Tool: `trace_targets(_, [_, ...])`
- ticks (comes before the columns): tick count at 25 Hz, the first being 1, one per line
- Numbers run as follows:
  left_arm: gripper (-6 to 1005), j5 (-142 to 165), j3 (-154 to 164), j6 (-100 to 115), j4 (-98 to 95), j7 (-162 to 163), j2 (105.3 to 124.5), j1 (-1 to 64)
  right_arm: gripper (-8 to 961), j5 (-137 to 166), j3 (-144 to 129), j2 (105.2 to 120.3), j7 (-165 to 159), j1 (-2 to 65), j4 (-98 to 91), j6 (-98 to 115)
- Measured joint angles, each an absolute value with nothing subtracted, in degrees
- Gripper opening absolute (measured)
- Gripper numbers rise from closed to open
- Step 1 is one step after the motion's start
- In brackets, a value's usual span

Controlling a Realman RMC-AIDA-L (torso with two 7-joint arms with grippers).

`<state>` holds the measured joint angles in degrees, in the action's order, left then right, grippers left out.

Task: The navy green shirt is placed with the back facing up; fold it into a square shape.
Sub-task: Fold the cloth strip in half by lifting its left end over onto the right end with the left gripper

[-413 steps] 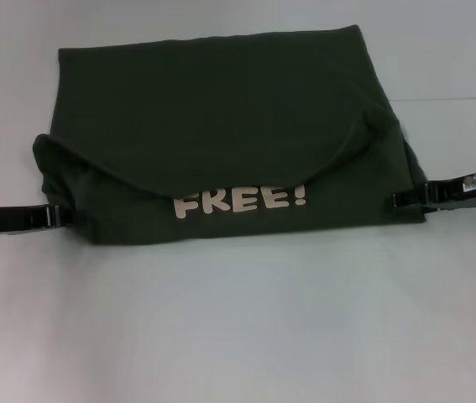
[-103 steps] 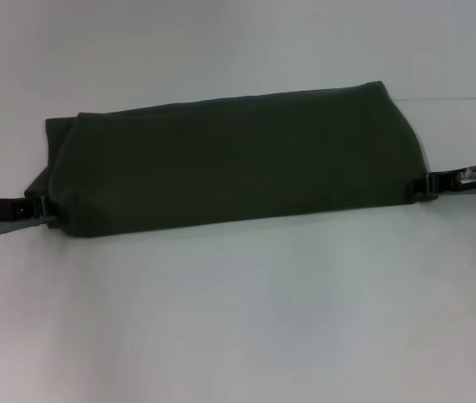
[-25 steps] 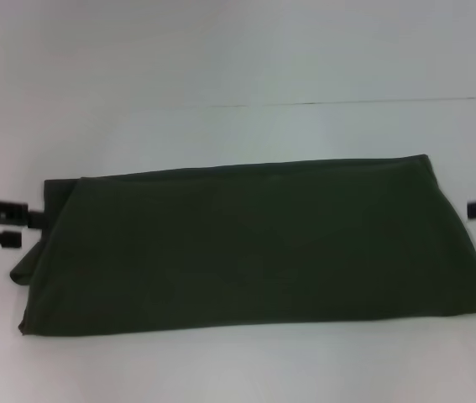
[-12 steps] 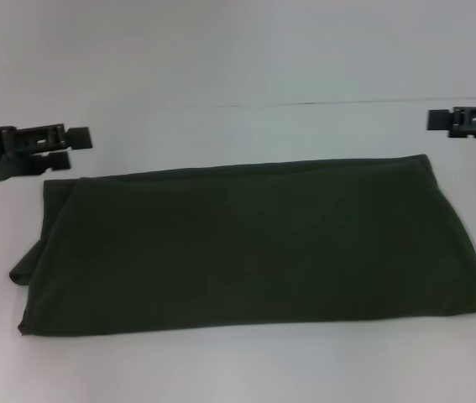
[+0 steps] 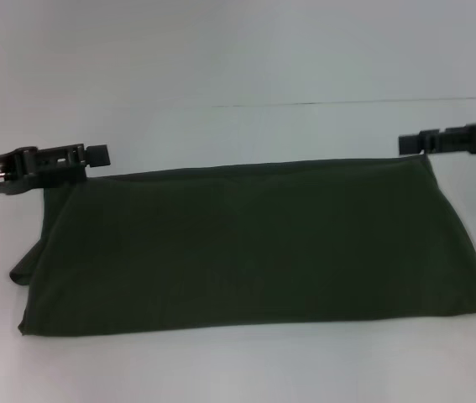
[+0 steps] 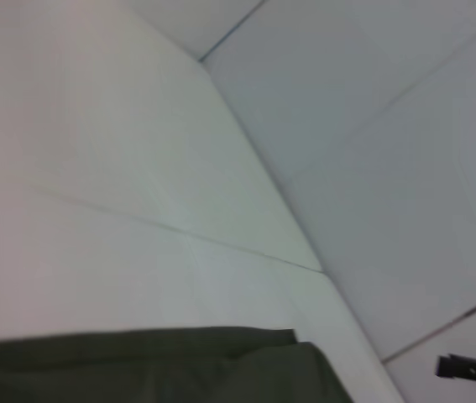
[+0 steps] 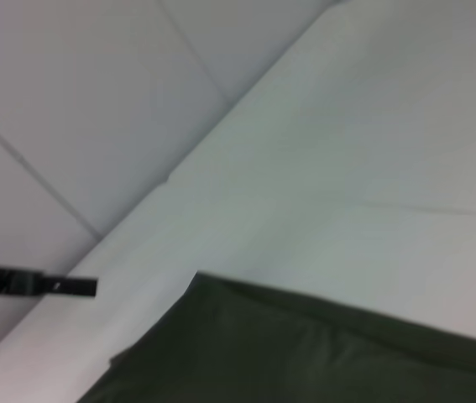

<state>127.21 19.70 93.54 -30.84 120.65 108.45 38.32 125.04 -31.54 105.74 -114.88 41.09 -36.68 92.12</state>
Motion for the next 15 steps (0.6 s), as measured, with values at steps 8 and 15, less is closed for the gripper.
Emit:
trace_targets(8, [945,131.9,19.4,97.4,-37.0,136.1,107.32,34.2,931,125.3,-36.5,106.17,-115.3,42.5,-36.4,91.7])
trace_targets(15, [946,136.2,17.5,100.1,-40.5,142.6,106.99,30.4,931,125.6,-39.0,105.64,-115.8,43.7,-36.4,93.0])
